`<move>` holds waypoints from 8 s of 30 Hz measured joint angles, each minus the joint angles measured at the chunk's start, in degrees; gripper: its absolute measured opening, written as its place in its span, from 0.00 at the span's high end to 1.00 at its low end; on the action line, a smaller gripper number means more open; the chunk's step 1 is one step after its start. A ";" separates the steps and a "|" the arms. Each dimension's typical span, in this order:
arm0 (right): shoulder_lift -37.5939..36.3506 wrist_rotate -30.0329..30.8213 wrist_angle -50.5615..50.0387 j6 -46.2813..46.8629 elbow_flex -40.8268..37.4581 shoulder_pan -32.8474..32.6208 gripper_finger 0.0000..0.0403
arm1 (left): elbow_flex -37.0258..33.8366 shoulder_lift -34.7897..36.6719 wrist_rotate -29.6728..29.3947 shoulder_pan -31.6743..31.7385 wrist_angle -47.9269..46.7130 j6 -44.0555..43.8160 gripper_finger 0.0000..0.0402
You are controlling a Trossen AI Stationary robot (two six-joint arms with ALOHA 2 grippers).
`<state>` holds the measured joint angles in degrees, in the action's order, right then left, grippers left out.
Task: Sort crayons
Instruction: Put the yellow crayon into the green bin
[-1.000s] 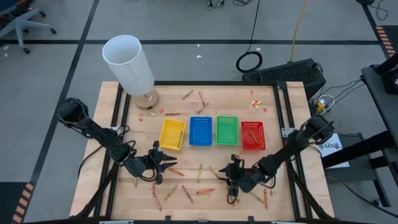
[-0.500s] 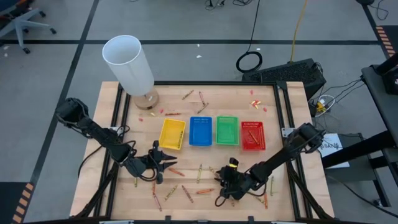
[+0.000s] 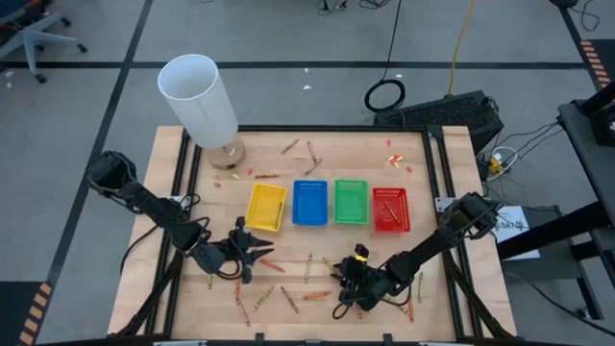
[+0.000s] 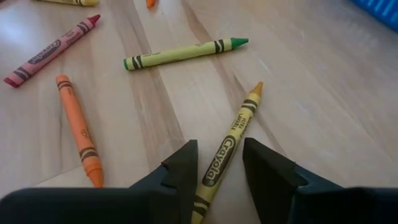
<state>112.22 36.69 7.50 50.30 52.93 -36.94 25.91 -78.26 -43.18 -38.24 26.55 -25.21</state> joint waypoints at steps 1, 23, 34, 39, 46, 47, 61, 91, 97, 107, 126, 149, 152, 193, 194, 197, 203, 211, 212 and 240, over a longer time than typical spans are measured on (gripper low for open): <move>0.01 0.26 -0.09 -0.19 0.00 0.01 0.74 | 0.00 0.00 -0.06 0.00 0.00 0.00 0.82; -4.21 1.03 -3.38 -13.15 -0.50 1.37 0.99 | 0.00 0.00 -0.81 0.00 0.00 -0.98 0.82; -21.10 -0.79 -5.26 -27.79 -0.26 3.98 0.99 | 0.00 0.00 -5.18 0.00 -0.01 6.44 0.82; -29.39 0.81 -8.71 -32.93 -0.26 5.11 0.99 | 0.00 0.00 -8.34 0.02 0.00 10.79 0.82; -37.01 5.00 -10.47 -39.68 -0.26 5.77 0.99 | 0.00 0.05 -8.76 1.21 2.88 12.76 0.82; -37.50 5.77 -10.57 -40.17 -0.26 5.89 0.99 | 0.00 0.23 -7.79 1.74 3.88 13.61 0.82; -37.24 7.04 -8.23 -38.78 -0.40 12.80 0.99 | -0.02 6.80 5.77 16.00 9.25 29.86 0.82; -37.18 14.51 10.49 -26.80 -15.45 14.74 0.99 | -0.04 7.89 19.12 25.35 -1.90 23.85 0.82; -37.20 19.20 6.24 -22.81 -15.45 15.45 0.99 | -0.04 7.89 19.12 25.35 -1.81 21.22 0.82; -37.20 21.84 -12.04 1.12 -15.43 18.26 0.99 | -0.04 7.89 19.08 25.35 -1.79 21.03 0.82; -24.35 20.04 -6.33 9.71 -15.43 20.12 0.99 | -0.04 7.89 20.48 25.35 -3.67 21.05 0.82; -24.22 18.48 -6.09 9.94 -15.43 20.10 0.99 | -0.04 7.89 20.65 25.35 -3.67 21.11 0.82; -24.22 17.15 -5.09 7.70 -15.43 19.86 0.99 | -0.04 7.89 20.65 25.35 -3.67 21.07 0.82; -24.24 15.15 3.12 0.43 -15.41 20.49 0.99 | -0.04 7.89 20.57 19.85 -3.54 22.60 0.82; -24.24 15.21 2.23 1.12 -15.41 20.49 0.99 | -0.04 7.89 20.56 19.85 -3.54 22.60 0.82; -24.22 15.69 -0.13 2.90 -15.41 20.47 0.99 | -0.04 7.89 20.39 19.85 -3.54 22.60 0.82; -24.22 15.68 -3.23 5.72 -15.41 20.47 0.99 | -0.04 7.89 20.35 19.85 -3.54 22.60 0.82; -24.23 15.58 -4.13 6.25 -15.41 20.81 0.99 | -0.04 7.89 20.33 19.85 -3.54 22.60 0.82; -24.23 15.55 -4.40 6.26 -15.41 20.88 0.99 | -0.04 7.89 20.33 19.85 -3.54 22.60 0.82; -31.39 9.21 -4.67 -4.53 -13.01 17.07 0.66 | -0.04 7.87 20.35 19.57 -3.58 17.51 0.82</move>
<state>80.84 45.90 2.83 45.77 39.92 -19.87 25.87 -70.39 -22.83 -18.67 22.96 -7.70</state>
